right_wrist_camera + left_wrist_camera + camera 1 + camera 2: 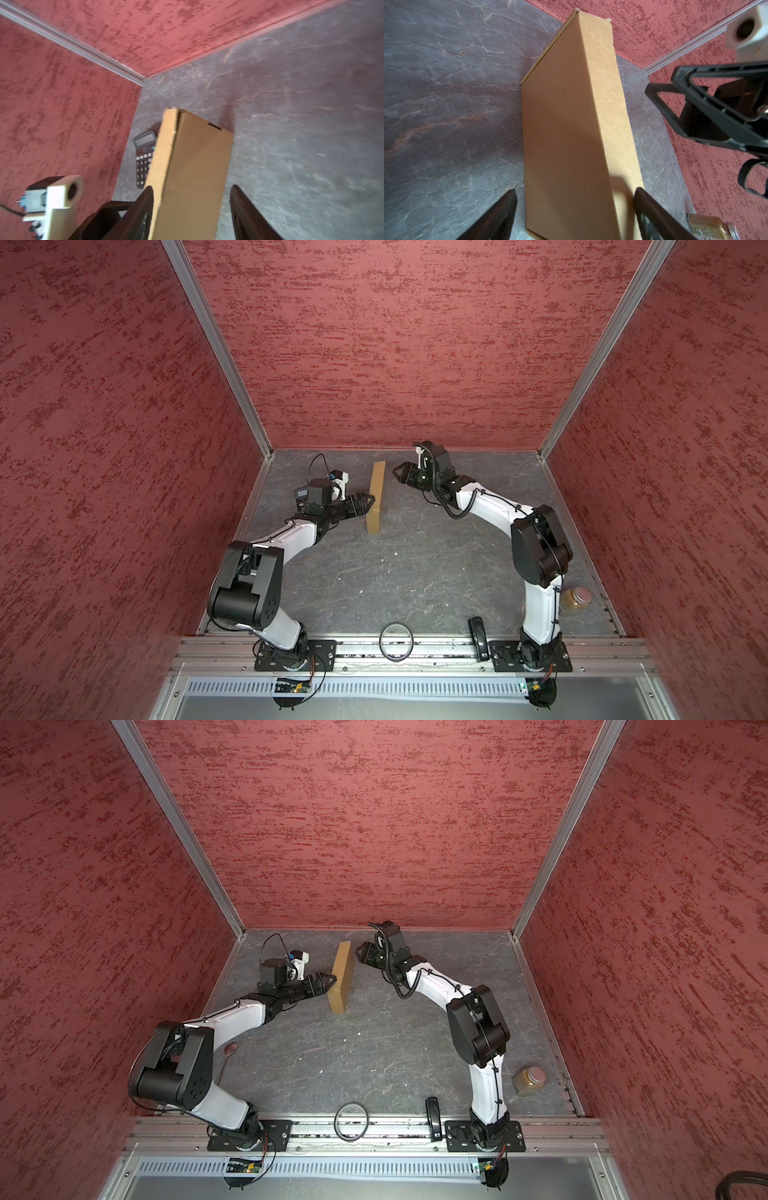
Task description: Fold the paper box
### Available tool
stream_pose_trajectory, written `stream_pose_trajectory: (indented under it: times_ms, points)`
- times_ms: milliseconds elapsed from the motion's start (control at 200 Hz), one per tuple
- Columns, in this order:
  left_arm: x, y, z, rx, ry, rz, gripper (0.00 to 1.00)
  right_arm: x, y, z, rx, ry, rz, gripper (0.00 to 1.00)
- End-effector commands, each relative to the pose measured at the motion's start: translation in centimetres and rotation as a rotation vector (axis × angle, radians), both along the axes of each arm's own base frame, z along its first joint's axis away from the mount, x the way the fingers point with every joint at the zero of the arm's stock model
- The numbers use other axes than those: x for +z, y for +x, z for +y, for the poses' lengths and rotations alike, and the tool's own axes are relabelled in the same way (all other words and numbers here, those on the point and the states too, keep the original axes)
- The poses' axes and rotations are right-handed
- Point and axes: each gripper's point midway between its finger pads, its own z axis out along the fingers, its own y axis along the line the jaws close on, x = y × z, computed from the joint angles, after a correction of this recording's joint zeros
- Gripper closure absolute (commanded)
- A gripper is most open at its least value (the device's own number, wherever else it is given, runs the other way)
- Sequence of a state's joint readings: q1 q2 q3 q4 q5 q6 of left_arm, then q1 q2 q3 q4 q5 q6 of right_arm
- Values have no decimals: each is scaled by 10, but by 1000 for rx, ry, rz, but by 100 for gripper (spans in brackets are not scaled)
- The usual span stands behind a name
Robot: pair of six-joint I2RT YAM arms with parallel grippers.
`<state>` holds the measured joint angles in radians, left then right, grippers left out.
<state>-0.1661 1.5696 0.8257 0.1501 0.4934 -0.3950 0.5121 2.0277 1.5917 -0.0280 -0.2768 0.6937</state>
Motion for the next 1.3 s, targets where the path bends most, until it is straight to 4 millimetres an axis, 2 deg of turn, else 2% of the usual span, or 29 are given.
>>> stream_pose_trajectory:
  times_ms: [0, 155, 326, 521, 802, 927, 1122, 1292]
  points:
    - [-41, -13, 16, 32, 80, 129, 12, 18, 14, 18, 92, 53, -69, 38]
    - [-43, -15, 15, 23, 74, 129, 13, 5, 32, 31, 117, 48, -45, 38]
    - [-45, -16, 14, 15, 68, 127, 13, -17, 48, 30, 83, -9, -1, 38]
    - [-47, -18, 13, 10, 60, 127, 13, -41, 58, 27, 61, -49, 34, 39]
    - [-52, -20, 15, 11, 54, 134, 14, -74, 60, 26, 52, -87, 95, 44]
    - [-54, -20, 17, 13, 52, 139, 14, -75, 60, 24, 48, -96, 91, 45]
    - [-53, -16, 23, 24, 42, 140, 14, -64, 57, 23, 57, -100, 60, 48]
    - [-53, -8, 32, 49, 44, 146, 14, -54, 43, 18, 53, -107, 44, 48]
